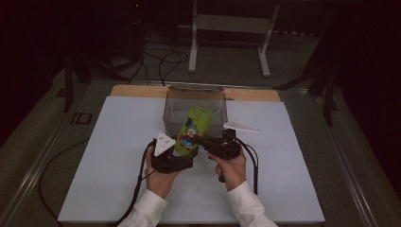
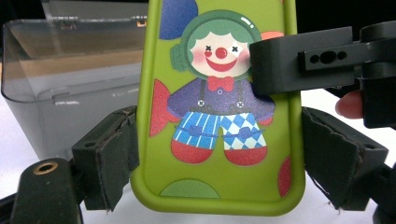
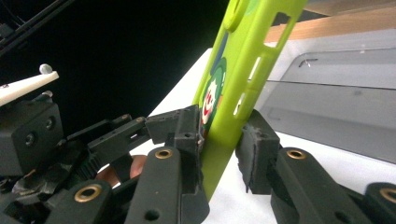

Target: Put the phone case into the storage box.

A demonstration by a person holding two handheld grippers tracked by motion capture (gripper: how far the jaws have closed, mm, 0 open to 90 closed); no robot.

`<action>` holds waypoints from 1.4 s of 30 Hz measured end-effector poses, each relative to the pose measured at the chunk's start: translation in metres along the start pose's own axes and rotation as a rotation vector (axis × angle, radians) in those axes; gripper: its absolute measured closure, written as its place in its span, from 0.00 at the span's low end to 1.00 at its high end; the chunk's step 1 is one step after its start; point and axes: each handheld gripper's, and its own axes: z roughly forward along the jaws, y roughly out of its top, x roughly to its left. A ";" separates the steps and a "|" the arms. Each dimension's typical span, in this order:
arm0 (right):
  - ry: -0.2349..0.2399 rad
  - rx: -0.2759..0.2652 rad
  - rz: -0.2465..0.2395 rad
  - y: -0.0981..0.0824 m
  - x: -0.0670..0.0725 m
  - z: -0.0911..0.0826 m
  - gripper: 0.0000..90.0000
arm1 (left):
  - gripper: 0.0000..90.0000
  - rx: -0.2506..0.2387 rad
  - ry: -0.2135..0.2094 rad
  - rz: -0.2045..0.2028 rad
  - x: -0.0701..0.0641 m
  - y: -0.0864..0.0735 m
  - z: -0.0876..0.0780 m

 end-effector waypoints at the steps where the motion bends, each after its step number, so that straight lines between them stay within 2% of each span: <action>1: -0.002 0.001 0.003 0.000 0.000 0.001 0.81 | 0.18 0.003 0.001 -0.005 -0.001 0.000 0.000; 10: 0.026 0.006 0.012 0.000 -0.001 0.003 0.87 | 0.18 0.022 -0.013 -0.033 0.001 -0.003 0.003; 13: 0.026 0.004 0.010 0.001 0.000 0.003 0.87 | 0.17 0.030 -0.032 -0.034 0.001 -0.003 0.003; 19: 0.020 0.008 -0.009 0.003 0.002 0.001 0.87 | 0.15 0.030 -0.043 -0.005 0.000 -0.004 0.003; 21: 0.011 0.009 -0.002 0.004 0.004 0.001 0.87 | 0.13 0.027 -0.035 0.015 -0.001 -0.005 0.002; 22: 0.011 0.009 -0.002 0.004 0.004 0.001 0.87 | 0.13 0.027 -0.035 0.015 -0.001 -0.005 0.002; 23: 0.014 0.017 0.005 0.006 0.005 0.000 0.87 | 0.11 0.028 -0.016 0.025 -0.002 -0.005 0.002; 25: 0.011 0.023 0.013 0.007 0.006 -0.001 0.87 | 0.08 0.025 -0.014 0.030 -0.001 -0.005 0.001; 29: -0.008 0.030 -0.013 0.007 0.009 -0.001 0.87 | 0.03 0.035 -0.016 0.060 0.000 -0.005 -0.001; 32: -0.014 0.037 -0.012 0.007 0.010 -0.002 0.87 | 0.01 0.036 -0.016 0.075 0.000 -0.005 -0.003; 39: -0.026 0.033 -0.019 0.008 0.009 -0.004 0.87 | 0.00 0.022 -0.016 0.089 0.002 -0.004 -0.009; 42: -0.032 0.024 -0.014 0.009 0.008 -0.005 0.87 | 0.00 0.011 0.000 0.100 0.004 -0.003 -0.015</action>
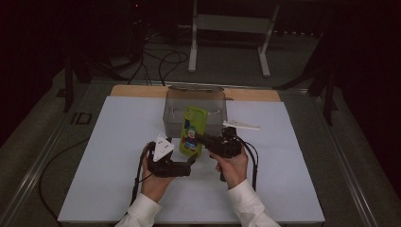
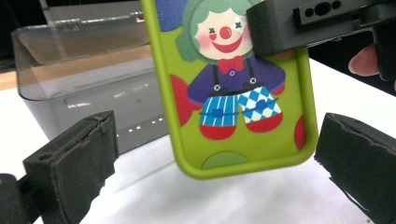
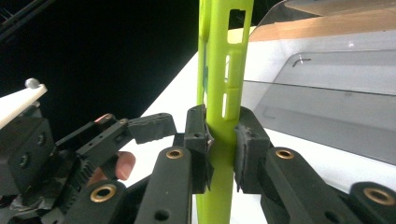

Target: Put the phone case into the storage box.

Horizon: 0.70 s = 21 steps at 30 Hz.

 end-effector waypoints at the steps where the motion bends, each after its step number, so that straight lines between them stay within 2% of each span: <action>1: -0.002 -0.002 0.004 0.000 0.000 0.000 0.87 | 0.00 -0.001 0.001 0.004 0.001 0.000 -0.002; 6: -0.008 0.001 0.000 0.000 -0.001 -0.001 0.87 | 0.00 -0.010 0.005 0.019 0.007 0.001 -0.010; 12: -0.010 -0.002 0.006 0.001 -0.001 -0.001 0.87 | 0.00 -0.017 0.035 0.060 0.018 -0.001 -0.025; 17: -0.016 0.000 0.002 0.003 0.000 -0.003 0.87 | 0.00 -0.051 0.032 0.059 0.032 -0.005 -0.039; 21: -0.027 0.010 -0.003 0.006 0.001 -0.003 0.87 | 0.00 -0.068 0.046 0.060 0.043 -0.010 -0.049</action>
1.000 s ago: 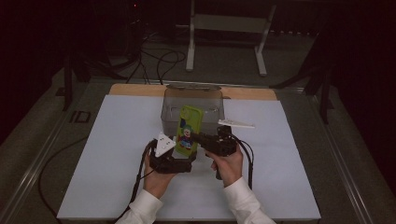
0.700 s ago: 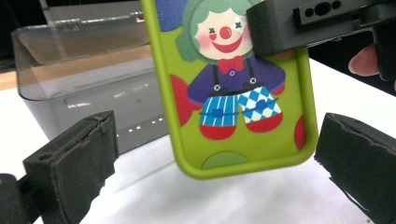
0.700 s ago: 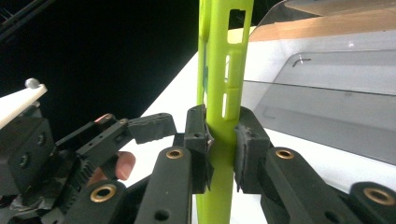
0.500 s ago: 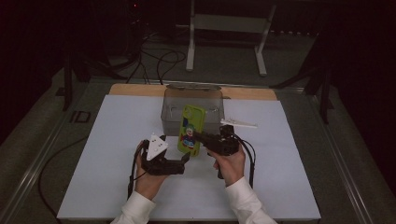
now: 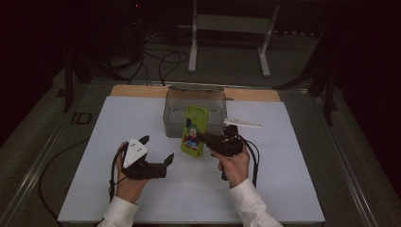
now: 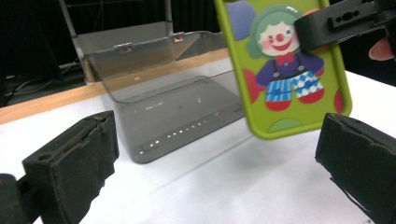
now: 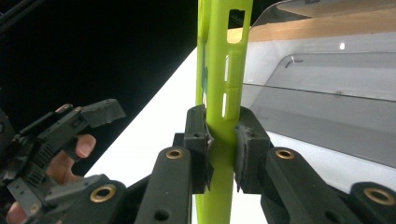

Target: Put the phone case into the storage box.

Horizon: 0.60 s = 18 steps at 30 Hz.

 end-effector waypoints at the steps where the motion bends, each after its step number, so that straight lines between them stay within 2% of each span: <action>1: -0.003 0.002 -0.001 0.001 0.001 0.000 0.87 | 0.00 -0.002 0.009 0.000 0.003 -0.001 -0.002; 8: -0.021 0.027 -0.016 0.009 0.004 -0.001 0.87 | 0.00 -0.012 0.045 -0.005 0.020 -0.012 -0.019; 11: -0.025 0.050 -0.022 0.013 0.005 0.000 0.87 | 0.00 -0.014 0.061 -0.023 0.028 -0.020 -0.025; 18: -0.050 0.065 -0.032 0.019 0.004 -0.001 0.87 | 0.00 0.017 0.091 -0.032 0.043 -0.041 -0.037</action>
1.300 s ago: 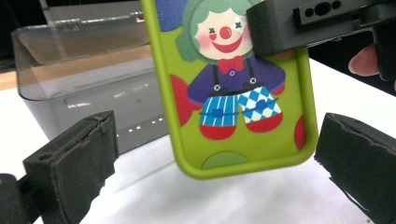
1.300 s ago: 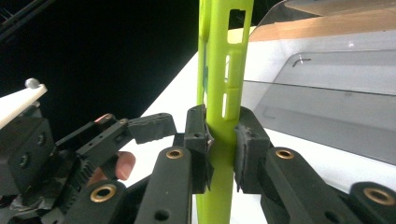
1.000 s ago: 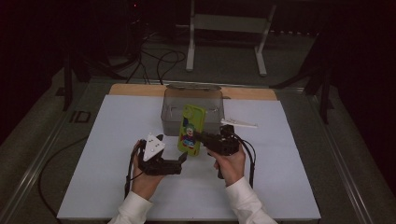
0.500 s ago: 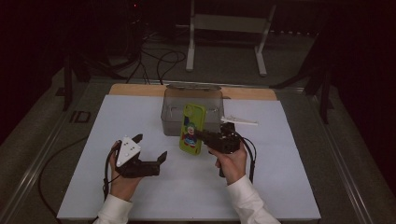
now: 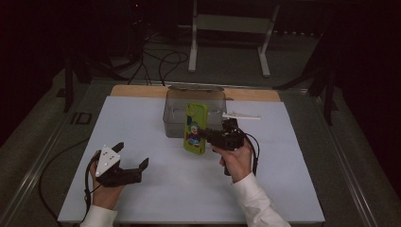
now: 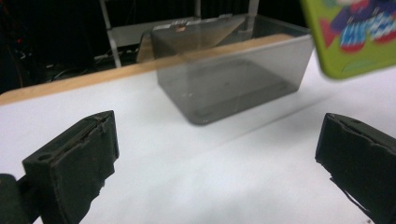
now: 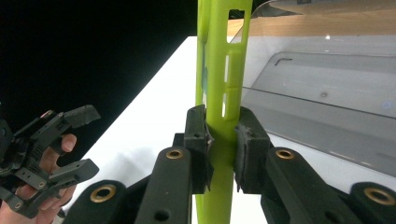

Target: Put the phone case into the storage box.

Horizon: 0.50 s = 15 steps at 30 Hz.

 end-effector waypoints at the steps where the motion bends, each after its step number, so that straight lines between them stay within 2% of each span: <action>1: -0.002 0.002 0.001 0.001 0.000 0.000 0.87 | 0.00 0.001 0.002 -0.005 0.002 -0.003 -0.002; 9: -0.027 0.012 -0.010 0.008 -0.004 -0.002 0.87 | 0.00 0.026 0.056 -0.004 0.015 -0.024 -0.010; 15: -0.050 0.017 -0.007 0.013 -0.008 -0.004 0.87 | 0.00 0.012 0.081 0.018 0.015 -0.027 -0.013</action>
